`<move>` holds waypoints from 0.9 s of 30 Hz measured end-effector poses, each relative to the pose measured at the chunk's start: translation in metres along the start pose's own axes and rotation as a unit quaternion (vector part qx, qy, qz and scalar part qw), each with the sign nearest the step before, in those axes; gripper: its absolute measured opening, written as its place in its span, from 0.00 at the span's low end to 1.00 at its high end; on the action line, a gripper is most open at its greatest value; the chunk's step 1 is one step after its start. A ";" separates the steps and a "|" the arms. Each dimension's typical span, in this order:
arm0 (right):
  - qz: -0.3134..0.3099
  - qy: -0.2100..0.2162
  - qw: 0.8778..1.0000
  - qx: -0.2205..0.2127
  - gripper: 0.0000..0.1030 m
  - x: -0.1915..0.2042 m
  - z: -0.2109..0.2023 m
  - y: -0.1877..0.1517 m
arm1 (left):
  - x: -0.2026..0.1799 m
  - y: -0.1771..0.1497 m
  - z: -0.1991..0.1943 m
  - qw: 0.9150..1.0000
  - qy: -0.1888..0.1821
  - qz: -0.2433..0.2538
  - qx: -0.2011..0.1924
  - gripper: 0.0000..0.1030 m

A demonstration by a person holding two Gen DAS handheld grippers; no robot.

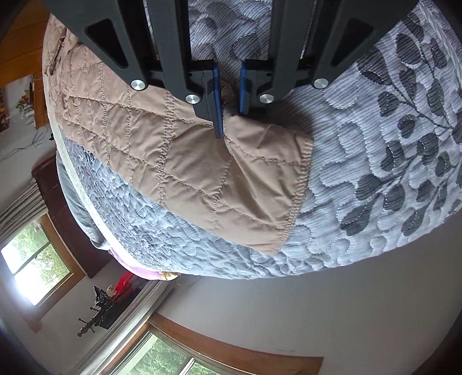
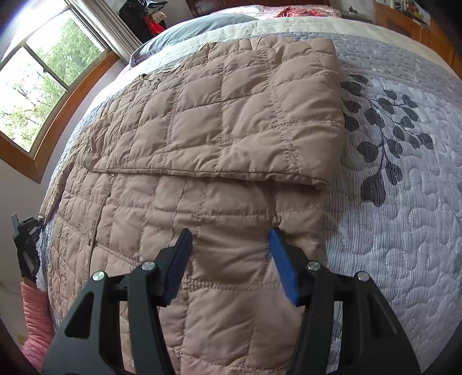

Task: Fold large clothes
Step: 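Grasp the other sleeve cuff with the left gripper, then fold the held sleeve across the coat body and open the left gripper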

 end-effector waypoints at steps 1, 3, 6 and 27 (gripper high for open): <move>0.000 0.000 1.000 0.000 0.54 0.000 0.000 0.001 | -0.004 0.000 -0.002 1.000 0.002 0.001 -0.003 0.05; -0.001 -0.002 1.000 0.000 0.54 0.001 -0.001 0.001 | -0.017 -0.002 -0.014 1.000 0.001 0.012 -0.022 0.05; 0.001 -0.003 1.000 -0.005 0.54 0.003 -0.007 0.001 | -0.056 -0.011 -0.044 0.996 -0.032 0.054 -0.059 0.04; -0.018 -0.008 0.999 -0.047 0.54 0.011 -0.047 -0.024 | -0.386 -0.246 -0.044 0.886 -0.127 0.446 -0.017 0.04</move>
Point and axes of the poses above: each gripper's, at about its wrist camera, not at the fingertips, and z roughly the way its jaws point, x to its left, y to its top, the point moved 1 cm from there along z, roughly the way its jaws point, and after that the axes turned 7 degrees about x, right-handed, at the moved point
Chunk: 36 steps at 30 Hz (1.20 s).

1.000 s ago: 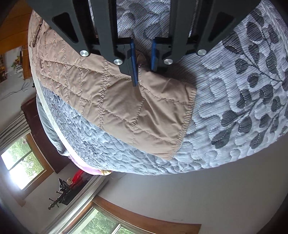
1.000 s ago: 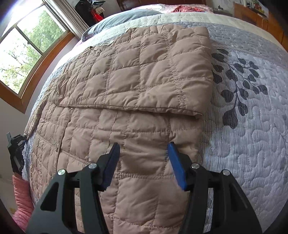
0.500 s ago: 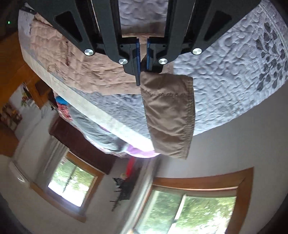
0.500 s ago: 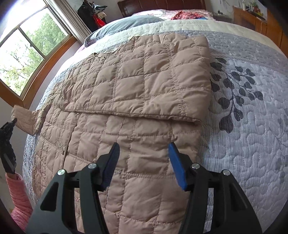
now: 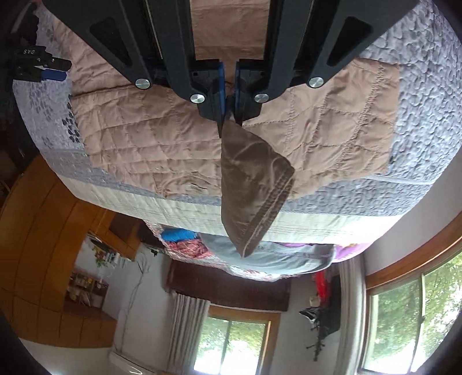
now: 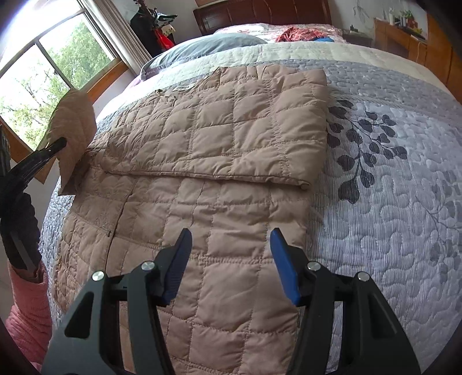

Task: Fold large clothes

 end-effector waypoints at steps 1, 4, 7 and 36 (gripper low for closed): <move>0.002 0.001 1.000 0.000 0.54 -0.002 -0.001 -0.001 | -0.010 0.000 0.008 1.000 -0.006 0.006 0.007 0.04; 0.009 0.000 1.000 0.000 0.54 -0.006 0.000 -0.002 | -0.031 -0.003 0.031 0.999 -0.006 0.021 0.024 0.04; 0.015 -0.002 1.000 0.002 0.55 -0.011 0.002 -0.003 | -0.044 -0.009 0.060 0.997 -0.017 0.039 0.064 0.05; -0.013 0.126 0.986 0.111 0.41 0.113 0.101 0.113 | 0.103 -0.042 0.062 0.990 0.035 -0.029 0.134 0.39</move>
Point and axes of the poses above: each gripper's, at about its wrist camera, not at the fingertips, and z roughly the way its jaws point, x to its left, y to its top, the point moved 1 cm from there along z, roughly the way its jaws point, and after that the axes turned 7 degrees about x, right-handed, at the moved point
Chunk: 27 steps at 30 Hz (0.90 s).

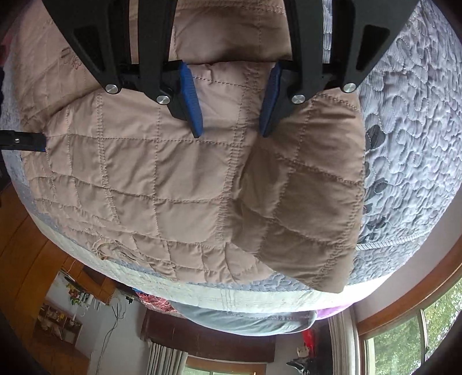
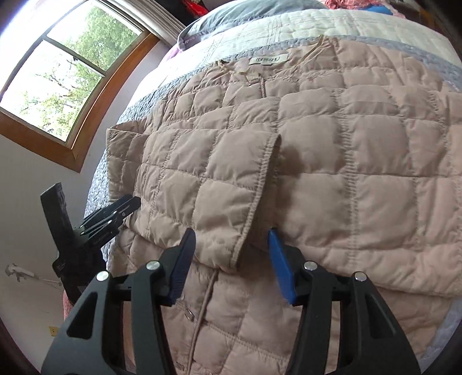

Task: Fold large clothes

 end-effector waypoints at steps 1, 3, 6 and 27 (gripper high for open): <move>0.001 0.001 1.000 0.008 0.36 0.001 0.009 0.005 | 0.004 0.000 -0.006 1.000 -0.010 -0.007 -0.001 0.39; 0.002 -0.009 1.000 0.011 0.12 0.002 0.017 0.008 | 0.010 -0.001 -0.016 0.999 -0.027 -0.019 -0.007 0.39; -0.005 0.002 1.000 0.002 0.06 0.003 0.009 0.006 | 0.017 0.001 -0.035 0.999 -0.025 -0.031 -0.036 0.39; 0.094 -0.109 0.984 -0.107 0.05 -0.107 -0.094 -0.009 | -0.035 0.028 0.027 1.000 0.010 0.023 0.002 0.41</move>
Point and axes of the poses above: each gripper's, at about its wrist camera, not at the fingertips, and z roughly the way its jaws point, x to its left, y to its top, the point moved 1 cm from there along z, roughly the way its jaws point, and after that the axes turned 7 degrees about x, right-handed, at the moved point
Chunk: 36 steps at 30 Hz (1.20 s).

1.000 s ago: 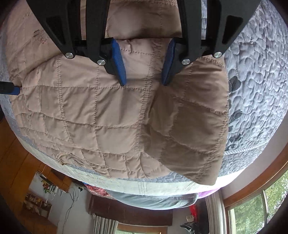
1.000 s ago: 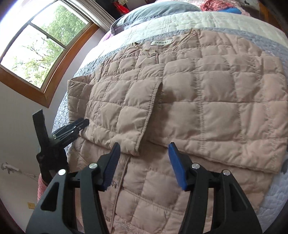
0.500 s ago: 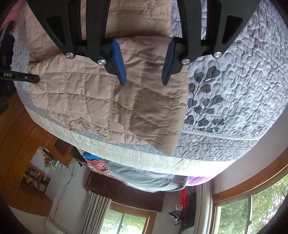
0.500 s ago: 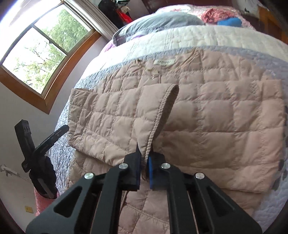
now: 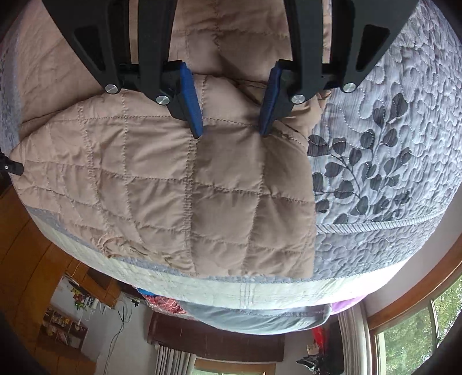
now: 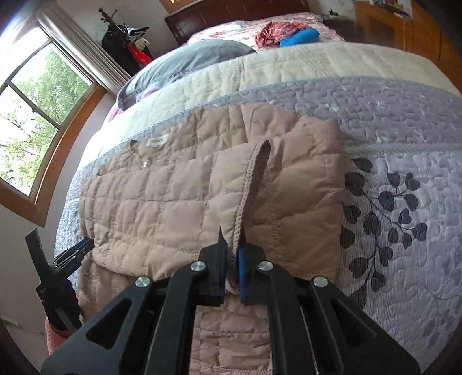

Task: Fold large clothes

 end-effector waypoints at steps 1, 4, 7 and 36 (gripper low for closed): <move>0.004 -0.007 1.000 0.012 0.05 -0.005 0.014 0.000 | -0.001 0.000 0.003 1.000 0.004 0.005 -0.001 0.41; 0.010 -0.003 1.000 0.021 0.07 -0.015 0.040 -0.003 | -0.003 -0.001 0.003 1.000 0.007 0.009 -0.003 0.41; 0.005 -0.009 1.000 0.015 0.07 -0.013 0.041 -0.006 | -0.002 -0.001 0.003 1.000 0.006 0.005 0.000 0.41; -0.098 0.011 0.995 0.020 0.17 0.093 0.032 -0.019 | -0.066 0.015 -0.028 0.998 -0.032 0.043 -0.016 0.40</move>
Point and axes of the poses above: each gripper's, at about its wrist camera, not at the fingertips, and z roughly the way its jaws point, x to its left, y to its top, the point moved 1 cm from there along z, roughly the way its jaws point, and after that the axes turned 7 degrees about x, right-handed, at the moved point
